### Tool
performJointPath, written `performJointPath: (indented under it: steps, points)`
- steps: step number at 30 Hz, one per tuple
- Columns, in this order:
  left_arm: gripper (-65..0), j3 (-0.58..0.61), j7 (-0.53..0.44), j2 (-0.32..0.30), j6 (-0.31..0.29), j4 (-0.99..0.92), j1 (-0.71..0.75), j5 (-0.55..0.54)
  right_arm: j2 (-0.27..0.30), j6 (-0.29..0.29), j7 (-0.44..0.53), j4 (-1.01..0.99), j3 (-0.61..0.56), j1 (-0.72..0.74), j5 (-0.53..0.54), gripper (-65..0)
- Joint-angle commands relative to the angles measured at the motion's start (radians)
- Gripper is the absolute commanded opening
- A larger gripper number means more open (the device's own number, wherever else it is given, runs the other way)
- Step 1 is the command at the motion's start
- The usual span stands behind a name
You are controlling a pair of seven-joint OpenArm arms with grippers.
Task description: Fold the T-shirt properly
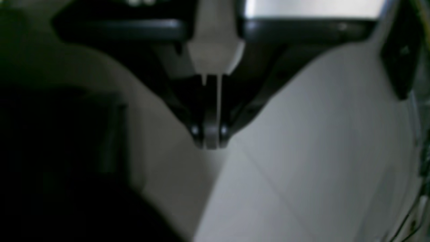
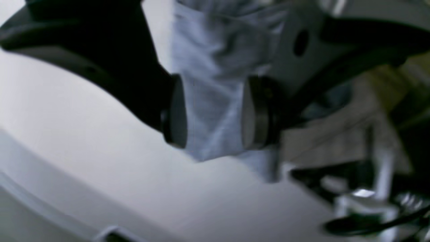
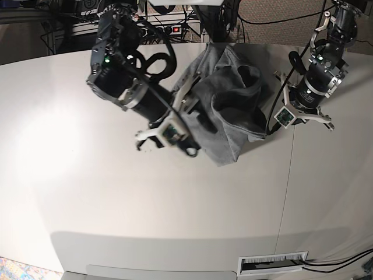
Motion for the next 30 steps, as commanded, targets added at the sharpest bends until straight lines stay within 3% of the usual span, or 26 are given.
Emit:
performJointPath:
  steps: [1,5,7,10,15,25,30]
  points:
    - [-65.0,-0.007,-0.027,-0.014,0.014,0.022,-0.008,-0.028,-0.007,0.001,0.035,0.017,0.030,0.011,0.015,-37.6]
    - [-64.8,-0.007,-0.058,-0.013,0.013,0.055,-0.008,-0.151,0.030,0.001,0.047,0.016,0.136,0.011,0.014,-37.6]
    - [-60.7,-0.007,-0.064,-0.013,0.013,0.085,-0.010,-0.182,0.059,0.001,0.049,0.016,0.171,0.007,0.014,-37.9]
    - [-53.3,-0.007,-0.053,-0.013,0.014,0.134,-0.024,-0.193,0.091,0.001,0.051,0.005,0.210,-0.012,0.014,-43.7]
    - [-47.0,-0.007,-0.018,-0.014,-0.003,0.218,-0.037,-0.158,0.132,0.001,0.050,-0.033,0.232,-0.037,-0.005,-43.9]
    - [-46.4,-0.007,0.005,-0.014,-0.345,0.265,-0.036,-0.165,0.145,0.001,0.077,-0.037,0.231,-0.039,-0.004,-43.9]
    - [-41.9,-0.006,-0.127,-0.049,-0.450,0.265,-0.053,0.000,0.145,0.001,0.077,-0.037,0.231,-0.039,0.000,-43.9]
